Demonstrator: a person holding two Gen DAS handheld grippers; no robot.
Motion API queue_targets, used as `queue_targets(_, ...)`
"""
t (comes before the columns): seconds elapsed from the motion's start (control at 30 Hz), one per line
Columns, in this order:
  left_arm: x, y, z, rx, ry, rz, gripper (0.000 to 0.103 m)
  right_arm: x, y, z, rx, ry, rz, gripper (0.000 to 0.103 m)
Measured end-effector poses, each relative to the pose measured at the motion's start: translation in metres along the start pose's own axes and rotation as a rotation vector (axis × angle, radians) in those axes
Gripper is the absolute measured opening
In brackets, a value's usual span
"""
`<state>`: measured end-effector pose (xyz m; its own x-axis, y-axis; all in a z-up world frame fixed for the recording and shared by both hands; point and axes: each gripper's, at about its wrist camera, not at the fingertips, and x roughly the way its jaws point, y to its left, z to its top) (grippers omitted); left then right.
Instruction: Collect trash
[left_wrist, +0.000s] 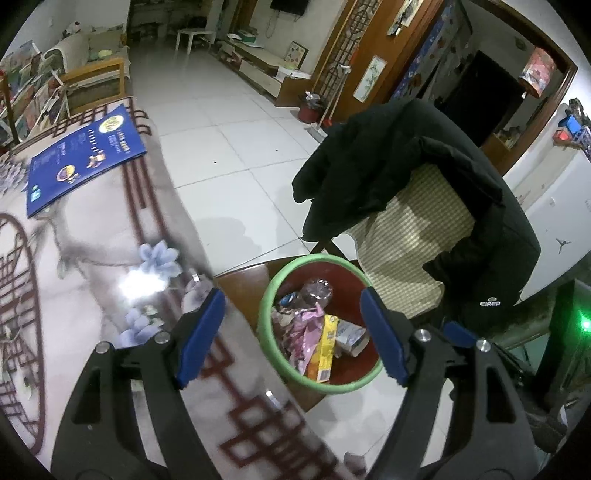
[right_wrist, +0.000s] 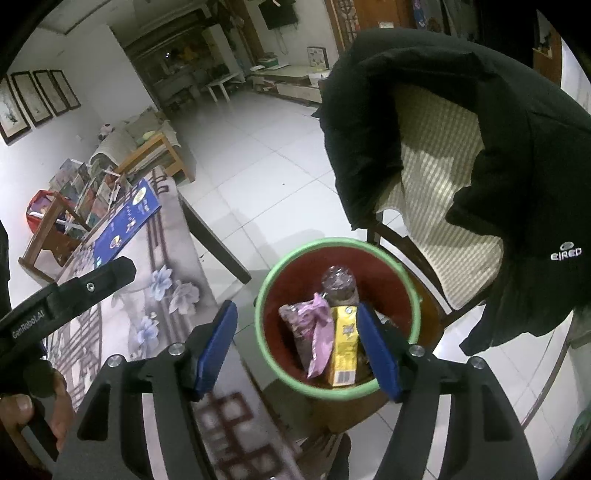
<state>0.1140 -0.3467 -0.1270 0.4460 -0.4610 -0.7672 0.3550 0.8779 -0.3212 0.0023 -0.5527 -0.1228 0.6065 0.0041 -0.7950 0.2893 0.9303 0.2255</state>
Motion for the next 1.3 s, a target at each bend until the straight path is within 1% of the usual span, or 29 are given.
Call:
queue_targets(0.13, -0.021, 0.024, -0.007, -0.012, -0.015, 0.005, 0.073, -0.006, 0.022, -0.012, -0.005, -0.005, 0.0, 0.069)
queue_targets(0.3, -0.049, 0.057, -0.019, -0.03, -0.035, 0.015, 0.073, -0.013, 0.06, -0.03, -0.018, -0.012, 0.006, 0.072)
queue_targets(0.37, -0.058, 0.069, -0.021, -0.037, -0.039, 0.016, 0.073, -0.015, 0.075, -0.037, -0.029, -0.014, 0.005, 0.077)
queue_targets(0.43, -0.068, 0.083, -0.026, -0.045, -0.044, 0.018, 0.073, -0.017, 0.09, -0.045, -0.04, -0.016, 0.005, 0.078)
queue_targets(0.7, -0.105, 0.13, -0.042, -0.071, -0.068, 0.029, 0.073, -0.02, 0.147, -0.075, -0.076, -0.004, 0.018, 0.078)
queue_targets(0.93, -0.124, 0.159, -0.052, -0.099, -0.087, 0.033, 0.073, -0.024, 0.179, -0.09, -0.108, -0.008, 0.018, 0.079)
queue_targets(1.07, -0.135, 0.169, -0.055, -0.096, -0.102, 0.034, 0.073, -0.029, 0.193, -0.094, -0.123, -0.022, 0.018, 0.08)
queue_targets(1.13, -0.143, 0.173, -0.055, -0.091, -0.122, 0.043, 0.073, -0.032, 0.198, -0.095, -0.127, -0.032, 0.018, 0.081)
queue_targets(1.17, -0.148, 0.174, -0.054, -0.088, -0.135, 0.051, 0.073, -0.035, 0.203, -0.095, -0.133, -0.043, 0.016, 0.084)
queue_targets(1.27, -0.164, 0.178, -0.05, -0.08, -0.188, 0.086, 0.083, -0.043, 0.212, -0.094, -0.152, -0.075, 0.008, 0.086)
queue_targets(1.3, -0.17, 0.18, -0.047, -0.079, -0.207, 0.097, 0.084, -0.046, 0.216, -0.094, -0.158, -0.087, 0.004, 0.086)
